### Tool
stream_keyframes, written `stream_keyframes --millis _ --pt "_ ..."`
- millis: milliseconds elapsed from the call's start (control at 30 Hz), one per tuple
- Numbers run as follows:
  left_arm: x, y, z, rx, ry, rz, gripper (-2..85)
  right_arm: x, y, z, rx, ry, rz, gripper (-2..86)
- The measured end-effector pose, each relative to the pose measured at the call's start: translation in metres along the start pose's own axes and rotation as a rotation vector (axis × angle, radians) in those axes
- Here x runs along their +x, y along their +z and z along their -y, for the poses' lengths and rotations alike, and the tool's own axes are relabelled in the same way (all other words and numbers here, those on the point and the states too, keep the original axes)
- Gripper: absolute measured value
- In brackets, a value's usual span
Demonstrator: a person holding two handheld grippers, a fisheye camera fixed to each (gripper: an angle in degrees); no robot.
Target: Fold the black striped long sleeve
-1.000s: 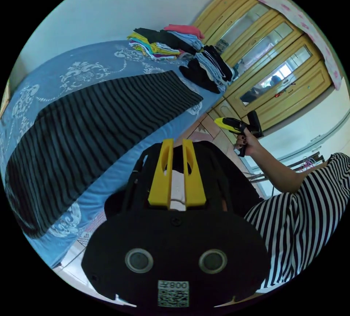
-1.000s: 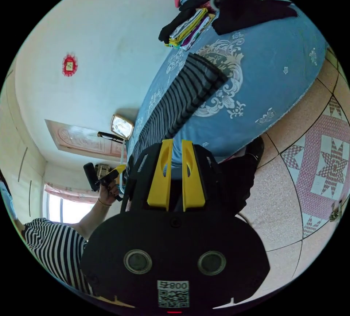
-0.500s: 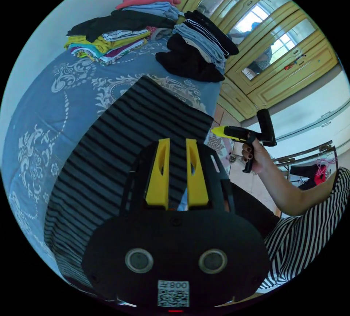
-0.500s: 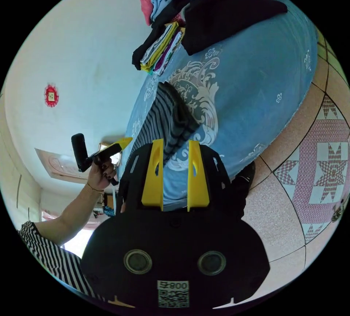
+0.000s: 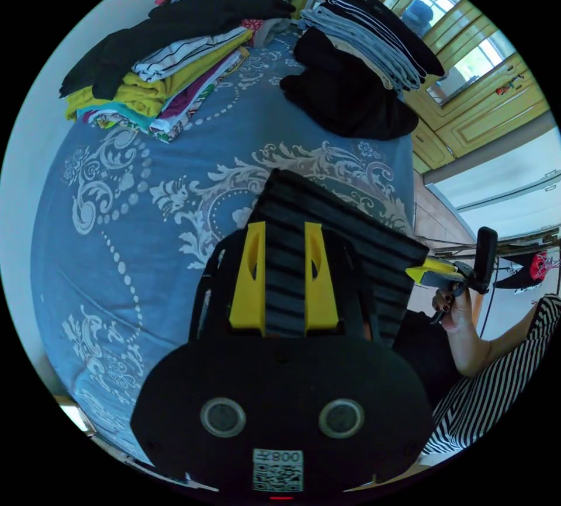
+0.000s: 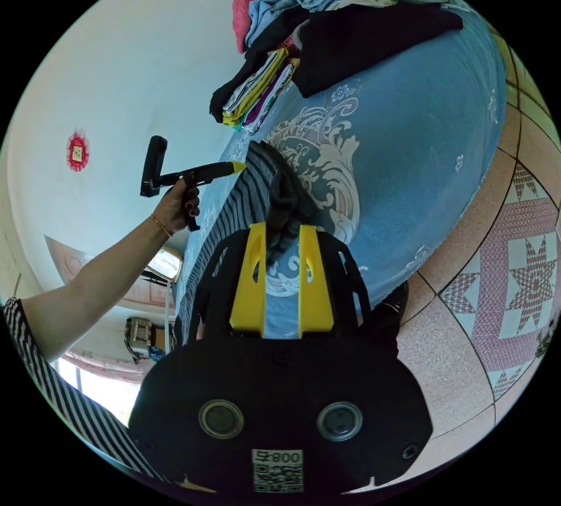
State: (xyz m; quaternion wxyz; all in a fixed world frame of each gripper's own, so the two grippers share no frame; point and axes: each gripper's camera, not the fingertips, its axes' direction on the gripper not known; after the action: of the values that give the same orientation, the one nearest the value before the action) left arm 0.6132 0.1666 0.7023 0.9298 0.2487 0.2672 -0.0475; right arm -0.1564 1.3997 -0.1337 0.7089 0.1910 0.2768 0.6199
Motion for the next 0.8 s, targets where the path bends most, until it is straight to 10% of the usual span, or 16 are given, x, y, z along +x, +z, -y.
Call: stream_keyframes --millis 800 --pt "-0.094 -0.08 0.07 0.033 0.086 -0.218 3.3 -0.071 -0.07 0.054 0.053 -0.079 0.244 6.3"
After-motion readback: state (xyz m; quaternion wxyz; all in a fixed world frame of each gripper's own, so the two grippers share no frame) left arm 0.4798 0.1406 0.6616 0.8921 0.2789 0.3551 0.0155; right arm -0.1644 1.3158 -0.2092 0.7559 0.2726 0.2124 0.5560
